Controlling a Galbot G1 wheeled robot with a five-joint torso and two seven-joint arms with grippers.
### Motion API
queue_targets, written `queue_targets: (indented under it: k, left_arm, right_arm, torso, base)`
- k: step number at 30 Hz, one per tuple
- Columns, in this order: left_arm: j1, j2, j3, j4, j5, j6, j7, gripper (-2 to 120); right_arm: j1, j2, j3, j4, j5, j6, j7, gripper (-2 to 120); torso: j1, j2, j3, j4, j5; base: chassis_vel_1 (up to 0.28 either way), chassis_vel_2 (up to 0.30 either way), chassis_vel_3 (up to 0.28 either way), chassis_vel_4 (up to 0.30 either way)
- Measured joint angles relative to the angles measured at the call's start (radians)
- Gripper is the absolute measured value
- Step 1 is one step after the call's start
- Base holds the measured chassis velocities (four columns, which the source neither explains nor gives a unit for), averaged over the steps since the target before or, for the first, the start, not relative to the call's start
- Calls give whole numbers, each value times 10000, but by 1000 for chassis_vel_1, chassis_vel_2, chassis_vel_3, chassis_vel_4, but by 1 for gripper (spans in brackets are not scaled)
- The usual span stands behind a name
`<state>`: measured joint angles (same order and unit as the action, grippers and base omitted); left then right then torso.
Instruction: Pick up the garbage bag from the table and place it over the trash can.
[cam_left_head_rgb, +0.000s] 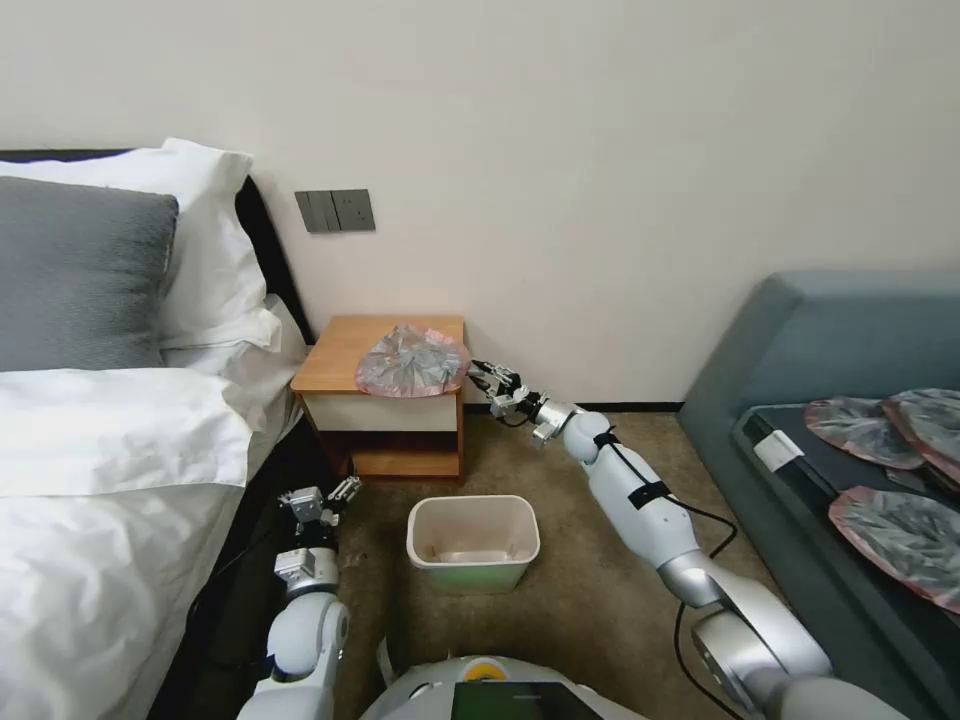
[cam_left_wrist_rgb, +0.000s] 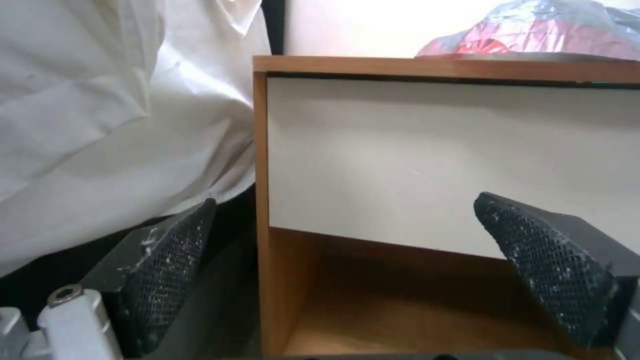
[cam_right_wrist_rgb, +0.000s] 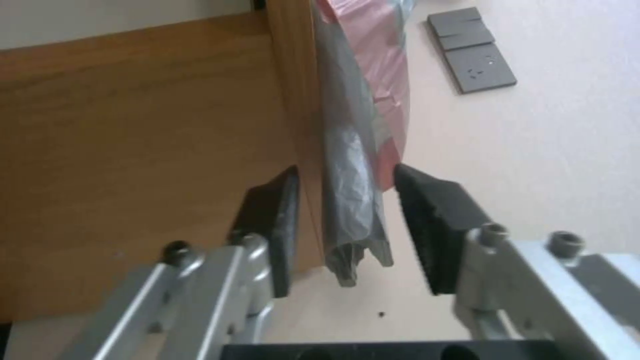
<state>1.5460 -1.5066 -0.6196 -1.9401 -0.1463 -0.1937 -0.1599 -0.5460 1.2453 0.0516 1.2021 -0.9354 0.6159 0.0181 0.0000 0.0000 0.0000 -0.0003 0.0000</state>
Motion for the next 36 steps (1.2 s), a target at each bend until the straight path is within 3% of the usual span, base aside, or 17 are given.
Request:
queue_targets:
  k: [11,23,26,27,29,31,36]
  left_arm:
    - [16,84,17,35,95,-67,-46,99]
    - [-104,64,-153,186,108,-107,-210,99]
    - [-231,69,-436,286,34,-119,-329,99]
    - [-231,69,-436,286,34,-119,-329,99]
    - [-366,81,-653,489,-36,-157,-460,99]
    - [-438,89,-728,581,-121,-160,-538,99]
    - [-533,103,-757,678,-176,-160,-582,99]
  right_arm:
    - [52,90,-10,-139,76,-10,-1,0]
    - [-140,-8,-36,227,527,-127,-28,0]
    - [-516,-379,-320,891,2203,-726,-246,0]
    - [-516,-379,-320,891,2203,-726,-246,0]
    - [-1000,-767,-697,1731,3773,-1532,-324,0]
    - [-1397,-985,-849,2365,4453,-2020,-333,0]
    - [-2170,-1265,-819,3349,4849,-2403,-357,0]
  torso:
    - [0,0,0,0,-1]
    - [0,1,0,1,0]
    - [0,0,0,0,0]
    - [0,0,0,0,0]
    - [-1,0,-1,0,0]
    - [-1,0,0,-1,1]
    - [-1,1,0,3,1]
  base:
    - [0,0,0,0]
    - [0,0,0,0]
    - [0,0,0,0]
    - [0,0,0,0]
    - [0,0,0,0]
    - [0,0,0,0]
    - [0,0,0,0]
